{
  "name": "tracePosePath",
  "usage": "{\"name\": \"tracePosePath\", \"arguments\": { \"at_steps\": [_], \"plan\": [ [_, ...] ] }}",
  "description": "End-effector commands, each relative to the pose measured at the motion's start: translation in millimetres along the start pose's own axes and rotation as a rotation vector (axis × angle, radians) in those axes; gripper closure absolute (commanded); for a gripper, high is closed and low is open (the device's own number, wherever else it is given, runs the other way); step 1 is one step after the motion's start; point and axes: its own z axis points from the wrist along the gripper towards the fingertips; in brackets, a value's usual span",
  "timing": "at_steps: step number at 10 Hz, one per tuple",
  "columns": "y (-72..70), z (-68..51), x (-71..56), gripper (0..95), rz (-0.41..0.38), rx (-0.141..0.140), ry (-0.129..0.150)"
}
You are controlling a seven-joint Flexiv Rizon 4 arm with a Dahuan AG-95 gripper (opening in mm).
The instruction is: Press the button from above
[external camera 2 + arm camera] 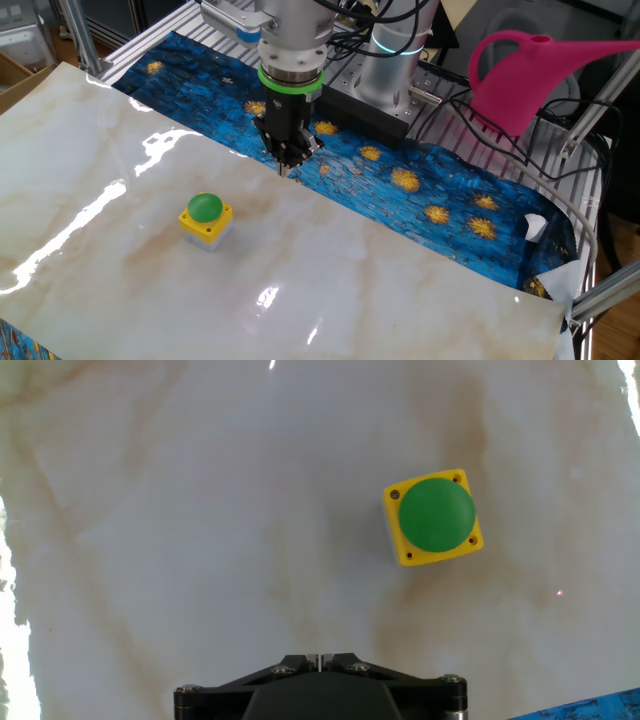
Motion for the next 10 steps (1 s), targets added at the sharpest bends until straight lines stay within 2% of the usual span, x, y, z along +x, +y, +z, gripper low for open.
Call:
{"name": "tracePosePath", "arguments": {
  "at_steps": [1, 7, 9, 10],
  "plan": [
    [0.1, -0.2, 0.2, 95.0, -0.007, 0.0, 0.0],
    [0.2, -0.3, 0.1, 95.0, -0.022, 0.0, -0.001],
    [3.0, -6.7, -2.1, 95.0, 0.001, -0.001, -0.003],
    [6.4, -15.2, -4.9, 95.0, 0.012, -0.001, 0.0]
  ]
}}
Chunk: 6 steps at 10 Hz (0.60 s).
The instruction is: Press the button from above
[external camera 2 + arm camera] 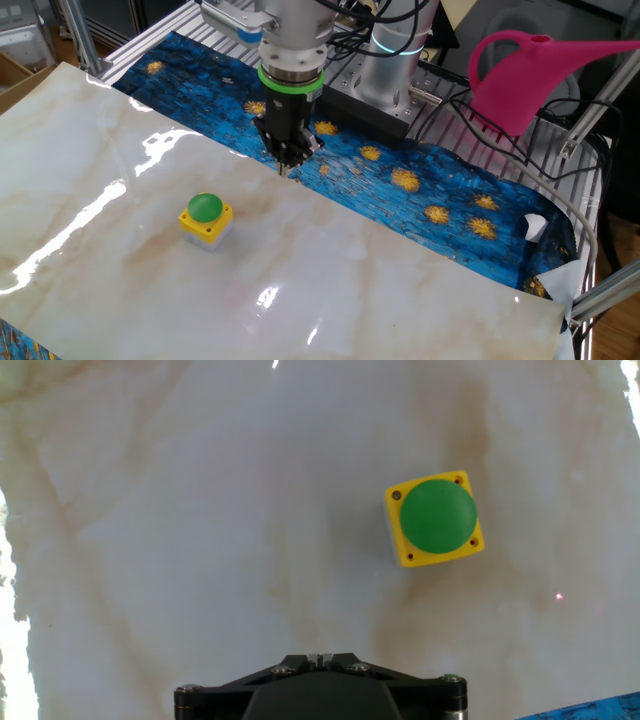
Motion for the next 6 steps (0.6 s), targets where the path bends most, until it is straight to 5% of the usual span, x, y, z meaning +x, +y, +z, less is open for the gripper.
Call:
{"name": "tracePosePath", "arguments": {
  "at_steps": [1, 6],
  "plan": [
    [5.0, -12.7, -3.1, 95.0, 0.013, -0.002, 0.007],
    [-8.9, -16.0, -14.1, 95.0, -0.062, 0.002, 0.007]
  ]
}}
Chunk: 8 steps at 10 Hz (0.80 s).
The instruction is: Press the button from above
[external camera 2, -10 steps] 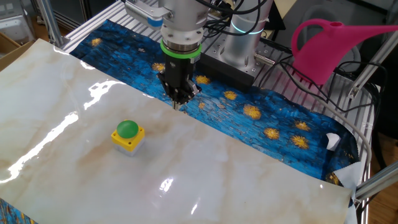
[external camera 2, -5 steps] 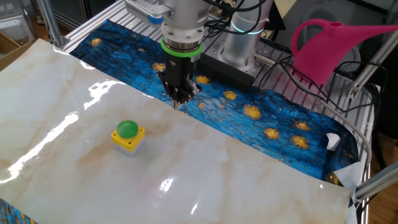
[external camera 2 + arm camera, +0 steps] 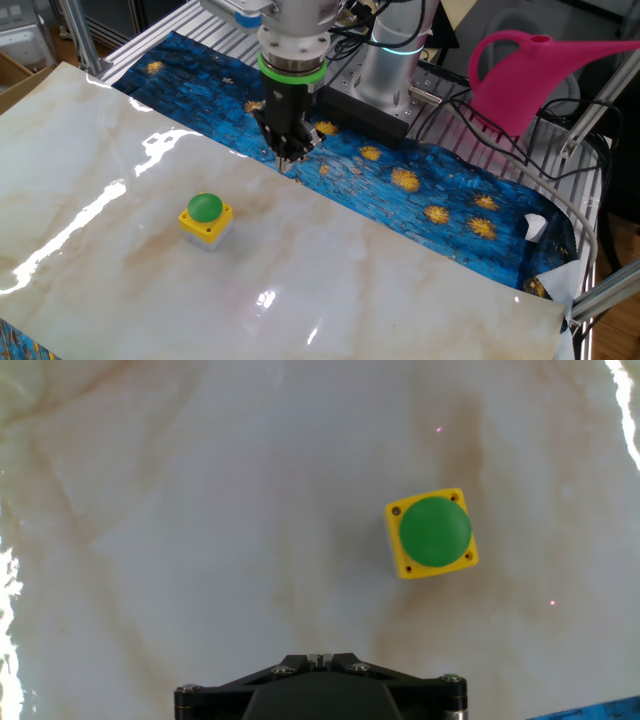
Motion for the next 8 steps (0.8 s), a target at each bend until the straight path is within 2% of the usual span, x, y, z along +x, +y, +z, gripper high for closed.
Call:
{"name": "tracePosePath", "arguments": {
  "at_steps": [1, 8],
  "plan": [
    [-9.3, 1.5, -9.1, 95.0, -0.027, -0.004, 0.005],
    [-28.0, 11.8, -23.7, 95.0, -0.086, -0.012, 0.004]
  ]
}}
